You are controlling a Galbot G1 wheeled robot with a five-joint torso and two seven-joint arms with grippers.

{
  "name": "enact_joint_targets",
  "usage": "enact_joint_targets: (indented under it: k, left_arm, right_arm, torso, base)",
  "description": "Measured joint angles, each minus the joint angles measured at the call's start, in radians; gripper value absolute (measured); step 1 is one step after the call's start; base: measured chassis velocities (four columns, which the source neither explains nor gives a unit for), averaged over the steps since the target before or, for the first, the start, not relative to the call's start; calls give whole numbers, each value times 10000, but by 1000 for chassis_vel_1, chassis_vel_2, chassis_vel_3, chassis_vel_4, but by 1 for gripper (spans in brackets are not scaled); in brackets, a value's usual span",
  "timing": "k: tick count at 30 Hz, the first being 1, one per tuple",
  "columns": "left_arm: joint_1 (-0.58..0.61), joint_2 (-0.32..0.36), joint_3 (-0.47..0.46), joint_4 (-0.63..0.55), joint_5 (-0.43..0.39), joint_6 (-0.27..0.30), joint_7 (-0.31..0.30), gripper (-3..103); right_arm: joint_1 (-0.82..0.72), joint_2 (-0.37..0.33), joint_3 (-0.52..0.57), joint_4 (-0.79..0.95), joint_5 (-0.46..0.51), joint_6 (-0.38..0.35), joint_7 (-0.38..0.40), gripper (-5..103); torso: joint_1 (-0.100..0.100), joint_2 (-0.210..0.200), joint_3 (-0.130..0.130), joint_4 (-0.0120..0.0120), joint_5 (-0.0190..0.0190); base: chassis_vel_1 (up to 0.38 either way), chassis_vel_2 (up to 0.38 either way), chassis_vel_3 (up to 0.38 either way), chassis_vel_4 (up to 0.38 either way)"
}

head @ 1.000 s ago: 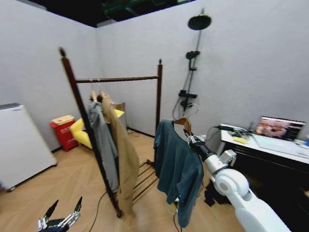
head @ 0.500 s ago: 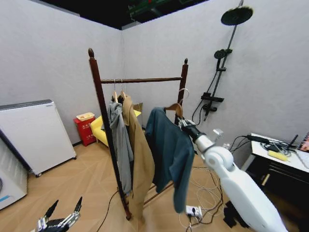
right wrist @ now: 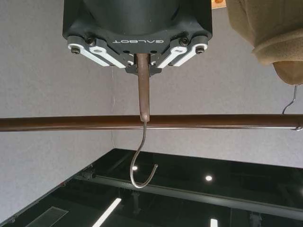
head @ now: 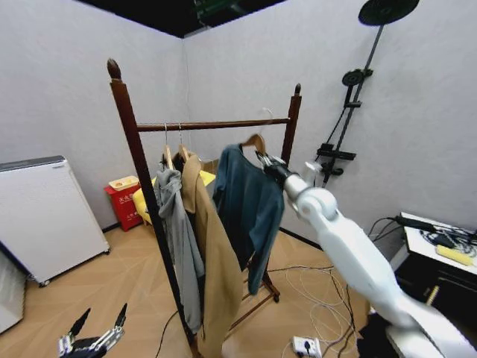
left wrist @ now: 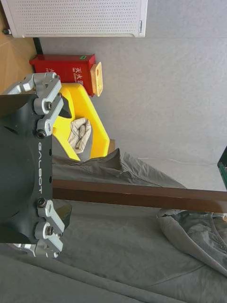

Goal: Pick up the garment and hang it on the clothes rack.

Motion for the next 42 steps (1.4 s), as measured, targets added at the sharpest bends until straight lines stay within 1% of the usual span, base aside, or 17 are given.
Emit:
enact_joint_targets:
  k: [1, 3, 8, 13, 19, 21, 23, 25, 27, 29, 32, 33, 35, 37, 39, 40, 42]
  left_arm:
    - [0, 0, 0, 0, 0, 0, 2, 100]
    - [0, 0, 0, 0, 0, 0, 1, 100]
    - [0, 0, 0, 0, 0, 0, 0, 100]
    - [0, 0, 0, 0, 0, 0, 0, 100]
    - [0, 0, 0, 0, 0, 0, 1, 100]
    - [0, 0, 0, 0, 0, 0, 0, 100]
    - [0, 0, 0, 0, 0, 0, 0, 100]
    - [0, 0, 0, 0, 0, 0, 0, 100]
    - [0, 0, 0, 0, 0, 0, 0, 100]
    - [0, 0, 0, 0, 0, 0, 1, 100]
    - [0, 0, 0, 0, 0, 0, 0, 100]
    - [0, 0, 0, 0, 0, 0, 0, 100]
    - [0, 0, 0, 1, 0, 0, 0, 100]
    - [0, -1, 0, 0, 0, 0, 0, 100]
    - [0, 0, 0, 0, 0, 0, 7, 100]
    - [0, 0, 0, 0, 0, 0, 7, 100]
    - [0, 0, 0, 0, 0, 0, 5, 100]
  right_arm:
    - [287, 367, -310, -110, -57, -238, 313, 10]
    - [395, 539, -463, -152, -136, -362, 439, 10]
    - [1036, 1598, -1420, -1018, -1180, -653, 942, 10]
    - [1464, 1946, -1828, -1661, -1477, -710, 893, 10]
    - [1169, 1946, -1843, -1596, -1376, -867, 846, 7]
    - [1100, 1917, -1815, -1518, -1316, -893, 864, 12]
    - [798, 1666, -1597, -1108, -1168, -941, 893, 22]
    - [711, 1581, -1523, -995, -1141, -943, 891, 22]
    - [246, 997, -1015, -337, -941, -784, 738, 38]
    - [94, 779, -842, -136, -876, -697, 653, 38]
    - [-888, -285, 142, 1149, -324, -418, 379, 55]
    - [-888, -285, 142, 1149, -324, -418, 379, 55]
    - [-2575, -1315, 1365, 2742, 572, -360, 453, 66]
    - [-3057, -1511, 1720, 3092, 727, -407, 530, 66]
    - [-4947, -2041, 3214, 4560, 1210, -363, 792, 78]
    - [-4947, -2041, 3214, 4560, 1210, -363, 792, 78]
    - [-7379, -2267, 5007, 5931, 1290, -185, 1007, 88]
  torso:
    - [-7, 3, -4, 0, -3]
    - [-10, 7, -6, -2, -5]
    - [-4, 4, -3, -2, -2]
    - [3, 2, -1, -1, -2]
    - [1, 3, -2, -4, 1]
    - [1, 3, -2, -2, 1]
    - [1, 3, -2, 1, 0]
    - [1, 3, -2, 0, 0]
    - [2, 3, -2, 0, 1]
    - [2, 3, -2, 0, 1]
    - [2, 3, -2, -5, 4]
    - [2, 3, -2, -5, 4]
    - [0, 4, -4, -4, 3]
    - [0, 3, -3, -3, 5]
    - [0, 3, -3, -9, 10]
    - [0, 3, -3, -9, 10]
    - [-3, 4, -6, -2, 2]
  base:
    - [56, -72, -59, 58]
    - [56, -62, -59, 58]
    - [11, -9, -8, 5]
    - [0, 0, 0, 0]
    - [0, 0, 0, 0]
    - [0, 0, 0, 0]
    - [0, 0, 0, 0]
    - [0, 0, 0, 0]
    - [0, 0, 0, 0]
    - [0, 0, 0, 0]
    - [0, 0, 0, 0]
    - [0, 0, 0, 0]
    - [0, 0, 0, 0]
    - [0, 0, 0, 0]
    - [0, 0, 0, 0]
    - [0, 0, 0, 0]
    - [0, 0, 0, 0]
